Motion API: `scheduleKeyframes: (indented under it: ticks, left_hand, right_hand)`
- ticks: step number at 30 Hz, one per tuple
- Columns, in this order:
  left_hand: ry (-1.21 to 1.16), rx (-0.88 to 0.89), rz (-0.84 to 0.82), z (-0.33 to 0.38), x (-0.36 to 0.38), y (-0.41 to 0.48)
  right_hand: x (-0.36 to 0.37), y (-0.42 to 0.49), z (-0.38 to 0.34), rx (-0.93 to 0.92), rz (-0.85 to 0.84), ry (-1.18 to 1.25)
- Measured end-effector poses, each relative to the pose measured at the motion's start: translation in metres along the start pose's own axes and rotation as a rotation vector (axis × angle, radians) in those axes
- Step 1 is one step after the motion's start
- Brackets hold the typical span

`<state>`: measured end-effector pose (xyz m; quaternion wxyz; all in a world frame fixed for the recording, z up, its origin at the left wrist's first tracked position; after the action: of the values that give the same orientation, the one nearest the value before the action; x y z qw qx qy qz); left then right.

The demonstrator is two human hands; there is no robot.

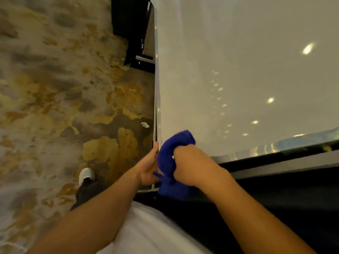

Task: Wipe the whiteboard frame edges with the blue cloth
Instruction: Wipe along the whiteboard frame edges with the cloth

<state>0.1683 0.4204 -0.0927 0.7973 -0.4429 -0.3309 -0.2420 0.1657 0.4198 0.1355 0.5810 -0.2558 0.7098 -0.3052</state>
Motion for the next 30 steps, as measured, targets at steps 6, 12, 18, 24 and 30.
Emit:
scheduleKeyframes:
  ticks: [6,12,18,24,30]
  left_hand:
    - [-0.141,0.091,-0.186,0.011,0.020,-0.002]
    - [-0.045,0.002,-0.090,0.022,0.011,-0.015]
    - [-0.154,0.006,-0.075,0.032,0.008,-0.024]
    - [-0.284,-0.066,-0.004,0.022,0.010,-0.029]
    - [-0.272,-0.077,0.174,0.031,0.006,-0.023]
  right_hand:
    - [-0.056,0.061,-0.045,-0.102,0.044,-0.462]
    - [-0.098,0.078,-0.058,-0.027,-0.155,-0.880]
    - [0.000,0.094,-0.057,-0.596,-0.197,-0.964]
    - [0.046,0.117,-0.025,-0.656,-0.269,-1.010]
    - [-0.017,0.176,-0.040,-0.411,-0.081,-1.074]
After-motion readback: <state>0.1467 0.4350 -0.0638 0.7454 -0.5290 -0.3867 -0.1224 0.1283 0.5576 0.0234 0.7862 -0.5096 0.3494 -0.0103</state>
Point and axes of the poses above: each hand's wrist, its own y-axis towards the middle knuckle, its own x-axis out of the palm, z = x × y, the point moved 10 cm from there along y, towards the middle knuckle, and after that the axes turned 12 degrees about y, right-handed, at the moved point
